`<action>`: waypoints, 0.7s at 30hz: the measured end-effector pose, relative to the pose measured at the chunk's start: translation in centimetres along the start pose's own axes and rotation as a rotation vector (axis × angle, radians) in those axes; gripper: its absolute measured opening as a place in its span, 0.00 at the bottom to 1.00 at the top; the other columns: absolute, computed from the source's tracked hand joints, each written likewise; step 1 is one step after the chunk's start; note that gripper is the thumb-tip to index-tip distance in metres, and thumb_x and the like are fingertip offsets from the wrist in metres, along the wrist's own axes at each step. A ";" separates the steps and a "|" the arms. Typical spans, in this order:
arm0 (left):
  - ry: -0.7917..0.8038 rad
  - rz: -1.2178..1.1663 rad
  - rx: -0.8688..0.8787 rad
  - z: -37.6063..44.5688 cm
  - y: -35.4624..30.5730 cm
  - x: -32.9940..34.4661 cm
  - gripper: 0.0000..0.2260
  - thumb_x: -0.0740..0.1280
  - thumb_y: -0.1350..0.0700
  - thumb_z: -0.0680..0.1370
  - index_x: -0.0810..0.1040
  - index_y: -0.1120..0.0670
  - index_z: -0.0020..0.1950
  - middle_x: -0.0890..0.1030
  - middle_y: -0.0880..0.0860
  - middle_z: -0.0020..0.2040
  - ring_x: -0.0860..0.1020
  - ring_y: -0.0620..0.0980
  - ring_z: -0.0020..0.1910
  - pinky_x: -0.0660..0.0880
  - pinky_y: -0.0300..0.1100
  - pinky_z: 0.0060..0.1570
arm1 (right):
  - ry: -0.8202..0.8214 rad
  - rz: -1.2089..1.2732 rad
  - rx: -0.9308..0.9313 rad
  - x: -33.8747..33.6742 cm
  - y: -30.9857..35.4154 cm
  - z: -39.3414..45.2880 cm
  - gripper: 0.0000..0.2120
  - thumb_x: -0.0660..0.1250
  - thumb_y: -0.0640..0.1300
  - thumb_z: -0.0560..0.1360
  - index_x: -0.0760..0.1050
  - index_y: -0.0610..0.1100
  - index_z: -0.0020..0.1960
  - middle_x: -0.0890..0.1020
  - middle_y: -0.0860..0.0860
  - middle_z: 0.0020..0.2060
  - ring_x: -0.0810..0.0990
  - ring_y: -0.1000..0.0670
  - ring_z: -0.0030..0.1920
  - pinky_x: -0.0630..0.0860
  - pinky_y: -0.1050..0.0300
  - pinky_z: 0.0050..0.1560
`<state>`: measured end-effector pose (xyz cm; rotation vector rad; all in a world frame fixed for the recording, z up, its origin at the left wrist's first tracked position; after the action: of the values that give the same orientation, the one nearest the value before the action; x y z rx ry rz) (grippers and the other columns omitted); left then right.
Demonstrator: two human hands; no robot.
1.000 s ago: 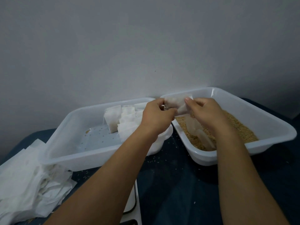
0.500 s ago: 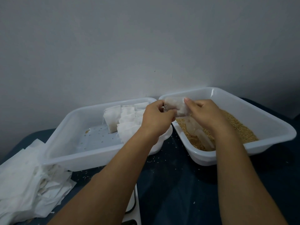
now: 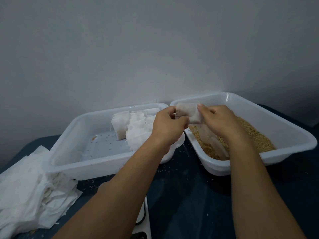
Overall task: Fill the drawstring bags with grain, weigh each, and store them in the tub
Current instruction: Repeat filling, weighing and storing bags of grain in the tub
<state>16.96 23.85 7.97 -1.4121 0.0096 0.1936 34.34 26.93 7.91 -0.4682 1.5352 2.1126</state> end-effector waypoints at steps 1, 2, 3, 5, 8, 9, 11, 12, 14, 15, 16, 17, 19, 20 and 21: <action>0.001 -0.002 -0.002 0.0 0.0 0.0 0.06 0.72 0.64 0.76 0.84 0.56 0.50 0.86 0.55 0.43 0.84 0.50 0.43 0.83 0.58 0.57 | -0.021 -0.010 -0.004 0.0 0.0 0.0 0.28 0.59 0.64 0.84 0.83 0.44 0.43 0.82 0.45 0.37 0.80 0.42 0.39 0.73 0.52 0.41; 0.001 -0.002 -0.002 0.0 0.1 -0.1 0.05 0.72 0.64 0.76 0.84 0.56 0.50 0.85 0.54 0.42 0.84 0.51 0.43 0.82 0.58 0.57 | -0.019 0.022 0.003 -0.1 -0.1 0.1 0.27 0.59 0.64 0.83 0.83 0.44 0.43 0.83 0.46 0.38 0.81 0.43 0.40 0.74 0.52 0.42; 0.001 0.001 -0.002 0.0 0.1 -0.1 0.05 0.72 0.64 0.76 0.84 0.56 0.50 0.85 0.54 0.42 0.84 0.52 0.43 0.82 0.59 0.57 | 0.001 0.069 0.023 -0.1 -0.2 0.1 0.26 0.60 0.65 0.83 0.84 0.46 0.44 0.84 0.49 0.39 0.81 0.47 0.41 0.74 0.53 0.42; 0.000 0.003 -0.004 -0.1 0.2 -0.2 0.06 0.71 0.65 0.76 0.84 0.56 0.50 0.86 0.58 0.45 0.86 0.58 0.48 0.82 0.60 0.58 | 0.039 0.046 0.042 0.1 -0.3 0.1 0.27 0.60 0.66 0.83 0.84 0.47 0.43 0.81 0.57 0.34 0.79 0.53 0.37 0.71 0.56 0.39; -0.006 -0.015 -0.005 -0.1 0.3 -0.2 0.07 0.71 0.65 0.76 0.84 0.57 0.51 0.86 0.62 0.49 0.85 0.61 0.50 0.81 0.61 0.58 | 0.009 -0.009 0.040 0.2 -0.4 0.2 0.31 0.59 0.65 0.83 0.83 0.39 0.43 0.79 0.52 0.32 0.76 0.49 0.35 0.69 0.55 0.38; -0.002 -0.017 -0.001 -0.1 0.3 -0.2 0.06 0.71 0.65 0.76 0.84 0.57 0.51 0.86 0.62 0.48 0.85 0.58 0.48 0.81 0.61 0.58 | 0.014 0.043 0.048 0.1 -0.4 0.1 0.29 0.59 0.65 0.83 0.85 0.42 0.44 0.81 0.53 0.36 0.78 0.51 0.38 0.70 0.56 0.39; 0.007 -0.017 0.007 -0.1 0.4 -0.2 0.06 0.71 0.65 0.76 0.84 0.57 0.50 0.86 0.61 0.47 0.84 0.54 0.45 0.81 0.61 0.58 | 0.038 0.074 0.049 0.1 -0.2 0.1 0.26 0.60 0.66 0.82 0.85 0.49 0.42 0.82 0.57 0.38 0.79 0.56 0.41 0.70 0.57 0.40; 0.005 -0.020 0.005 0.0 0.4 -0.2 0.06 0.71 0.65 0.76 0.84 0.57 0.50 0.86 0.62 0.47 0.83 0.54 0.44 0.81 0.61 0.58 | 0.042 0.023 0.037 0.1 -0.1 0.0 0.26 0.59 0.66 0.83 0.83 0.49 0.39 0.80 0.56 0.35 0.78 0.54 0.38 0.69 0.57 0.38; -0.002 -0.034 -0.003 0.0 0.5 -0.2 0.06 0.71 0.66 0.76 0.84 0.57 0.50 0.86 0.62 0.48 0.83 0.53 0.44 0.81 0.62 0.58 | 0.016 -0.050 0.024 0.2 0.0 0.1 0.29 0.58 0.64 0.84 0.80 0.43 0.38 0.77 0.50 0.32 0.75 0.49 0.34 0.68 0.55 0.36; -0.002 -0.039 -0.006 -0.1 0.5 -0.1 0.06 0.71 0.65 0.76 0.84 0.57 0.50 0.86 0.61 0.47 0.83 0.53 0.44 0.81 0.61 0.58 | 0.009 -0.029 0.026 0.1 0.0 0.1 0.28 0.59 0.64 0.84 0.82 0.43 0.40 0.79 0.48 0.33 0.76 0.49 0.36 0.69 0.55 0.38; 0.002 -0.044 -0.007 -0.1 0.6 -0.1 0.06 0.71 0.65 0.76 0.84 0.56 0.50 0.86 0.60 0.46 0.83 0.52 0.43 0.82 0.61 0.58 | 0.020 0.028 0.031 0.1 0.0 0.0 0.26 0.59 0.64 0.83 0.83 0.47 0.40 0.82 0.50 0.36 0.78 0.51 0.38 0.70 0.56 0.39; 0.009 -0.050 -0.009 -0.2 0.6 0.0 0.06 0.71 0.65 0.76 0.84 0.56 0.50 0.86 0.58 0.44 0.83 0.51 0.43 0.82 0.60 0.58 | 0.035 0.073 0.039 0.1 0.1 -0.1 0.24 0.60 0.64 0.83 0.83 0.51 0.40 0.83 0.53 0.38 0.79 0.53 0.40 0.71 0.57 0.40; 0.016 -0.076 -0.020 -0.4 0.7 0.0 0.07 0.71 0.65 0.77 0.83 0.56 0.52 0.85 0.55 0.43 0.82 0.50 0.43 0.82 0.59 0.59 | 0.040 0.048 0.020 0.1 0.2 -0.1 0.24 0.61 0.63 0.83 0.83 0.49 0.39 0.81 0.53 0.35 0.78 0.51 0.38 0.70 0.56 0.38; 0.017 -0.093 -0.027 -0.5 0.8 0.1 0.08 0.71 0.66 0.77 0.84 0.56 0.53 0.85 0.54 0.43 0.82 0.50 0.43 0.82 0.58 0.59 | 0.022 0.019 0.009 0.1 0.3 -0.1 0.25 0.61 0.62 0.83 0.83 0.45 0.41 0.79 0.49 0.33 0.76 0.49 0.36 0.70 0.55 0.37; 0.017 -0.108 -0.031 -0.6 0.9 0.1 0.08 0.71 0.65 0.77 0.84 0.56 0.54 0.85 0.53 0.43 0.82 0.49 0.43 0.82 0.57 0.59 | -0.005 0.011 0.000 0.0 0.3 -0.1 0.26 0.61 0.61 0.84 0.82 0.42 0.43 0.79 0.45 0.34 0.76 0.48 0.35 0.71 0.53 0.38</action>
<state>17.00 23.41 7.02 -1.4412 -0.0557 0.0920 34.13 26.74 8.14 -0.4557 1.5383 2.1202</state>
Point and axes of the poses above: each hand's wrist, its own z-axis towards the middle knuckle, its own x-axis out of the palm, y = z × x, the point moved 3 cm from there along z, towards the middle knuckle
